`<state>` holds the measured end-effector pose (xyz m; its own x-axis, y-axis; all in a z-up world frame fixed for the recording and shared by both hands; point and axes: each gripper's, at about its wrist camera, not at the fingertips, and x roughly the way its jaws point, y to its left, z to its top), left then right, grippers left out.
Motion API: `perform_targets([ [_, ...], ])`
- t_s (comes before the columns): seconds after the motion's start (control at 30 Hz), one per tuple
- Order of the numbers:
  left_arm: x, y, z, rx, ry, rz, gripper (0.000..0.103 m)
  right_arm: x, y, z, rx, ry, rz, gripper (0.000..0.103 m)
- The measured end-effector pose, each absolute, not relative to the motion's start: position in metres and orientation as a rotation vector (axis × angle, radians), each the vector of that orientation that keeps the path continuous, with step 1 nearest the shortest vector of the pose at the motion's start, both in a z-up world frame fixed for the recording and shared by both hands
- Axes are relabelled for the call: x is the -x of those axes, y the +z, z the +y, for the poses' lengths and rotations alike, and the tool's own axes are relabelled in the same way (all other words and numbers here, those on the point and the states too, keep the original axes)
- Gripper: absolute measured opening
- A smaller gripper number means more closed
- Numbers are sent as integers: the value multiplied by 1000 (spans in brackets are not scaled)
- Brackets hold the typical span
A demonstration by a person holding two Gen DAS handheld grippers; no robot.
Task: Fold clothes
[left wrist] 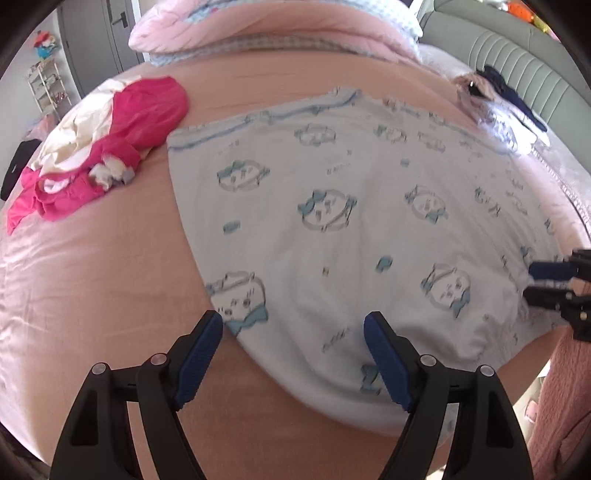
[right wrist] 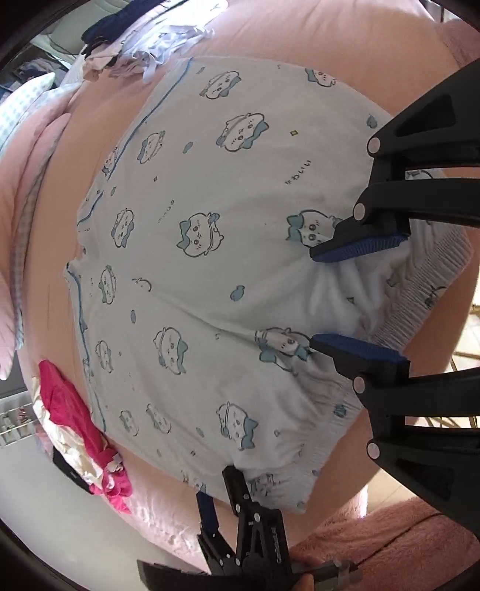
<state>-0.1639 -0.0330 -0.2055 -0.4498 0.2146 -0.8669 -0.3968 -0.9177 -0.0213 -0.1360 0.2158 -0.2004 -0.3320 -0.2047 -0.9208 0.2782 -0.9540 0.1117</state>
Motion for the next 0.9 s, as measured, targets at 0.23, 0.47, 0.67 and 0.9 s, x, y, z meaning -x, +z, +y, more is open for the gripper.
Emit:
perform_targets([
  [0.23,162,-218,-1,1434,2309,344,79,159,-192,190,-1549,-2347,93,40],
  [0.47,122,-214,-22,1502,2228,361,79,138,-209,191,-1585,-2314,169,41],
  [0.67,131,-192,-36,1434,2287,183,78,129,-188,219,-1564,-2347,34,40],
  [0.9,189,-189,-14,1347,2373,216,78,158,-197,256,-1659,-2436,-90,40],
])
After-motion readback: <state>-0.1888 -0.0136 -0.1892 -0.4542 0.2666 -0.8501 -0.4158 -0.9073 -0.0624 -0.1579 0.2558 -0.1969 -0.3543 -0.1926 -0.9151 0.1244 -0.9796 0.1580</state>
